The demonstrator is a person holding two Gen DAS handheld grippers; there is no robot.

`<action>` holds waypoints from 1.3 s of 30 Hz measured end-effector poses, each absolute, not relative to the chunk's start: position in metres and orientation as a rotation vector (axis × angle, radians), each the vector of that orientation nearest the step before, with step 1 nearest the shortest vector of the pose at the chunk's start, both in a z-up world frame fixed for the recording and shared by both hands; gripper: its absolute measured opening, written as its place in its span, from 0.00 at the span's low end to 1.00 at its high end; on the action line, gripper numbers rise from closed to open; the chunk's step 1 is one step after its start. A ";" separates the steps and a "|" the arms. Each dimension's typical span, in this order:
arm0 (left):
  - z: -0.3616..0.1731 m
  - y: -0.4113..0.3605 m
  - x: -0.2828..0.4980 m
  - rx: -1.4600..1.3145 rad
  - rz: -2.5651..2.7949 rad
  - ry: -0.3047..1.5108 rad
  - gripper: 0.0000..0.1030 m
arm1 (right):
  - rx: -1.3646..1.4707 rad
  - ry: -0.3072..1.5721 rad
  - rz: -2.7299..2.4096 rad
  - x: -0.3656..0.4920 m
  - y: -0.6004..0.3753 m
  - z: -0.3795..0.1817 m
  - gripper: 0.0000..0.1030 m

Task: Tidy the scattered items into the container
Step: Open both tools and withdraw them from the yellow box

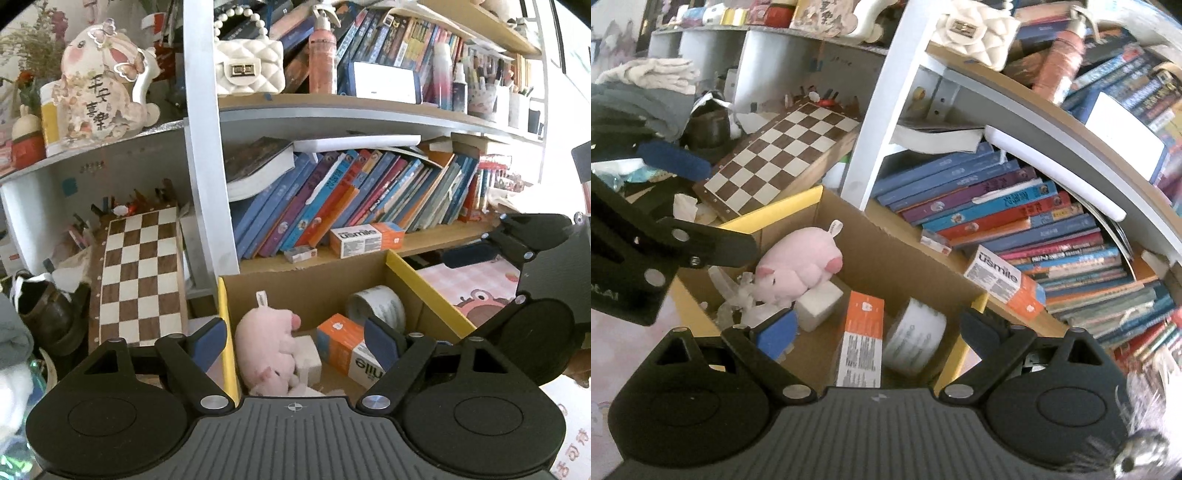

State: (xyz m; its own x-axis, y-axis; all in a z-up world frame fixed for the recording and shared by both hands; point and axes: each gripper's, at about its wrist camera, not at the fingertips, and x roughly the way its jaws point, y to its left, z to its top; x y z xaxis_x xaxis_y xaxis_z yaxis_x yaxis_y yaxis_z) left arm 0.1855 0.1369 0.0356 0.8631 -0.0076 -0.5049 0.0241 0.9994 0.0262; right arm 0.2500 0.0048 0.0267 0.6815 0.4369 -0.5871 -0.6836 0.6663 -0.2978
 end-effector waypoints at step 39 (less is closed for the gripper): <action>0.009 0.116 0.073 -0.098 -0.007 0.640 0.87 | -0.216 0.691 0.435 0.129 -0.097 -0.002 0.93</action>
State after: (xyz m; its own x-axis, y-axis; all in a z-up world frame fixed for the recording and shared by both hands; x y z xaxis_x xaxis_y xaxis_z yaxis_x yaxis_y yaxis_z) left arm 0.0726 0.1165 0.0089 0.8025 -0.0369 -0.5955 -0.0233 0.9954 -0.0931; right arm 0.1294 -0.0974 -0.0025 0.6857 0.3151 -0.6561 -0.4555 0.8889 -0.0492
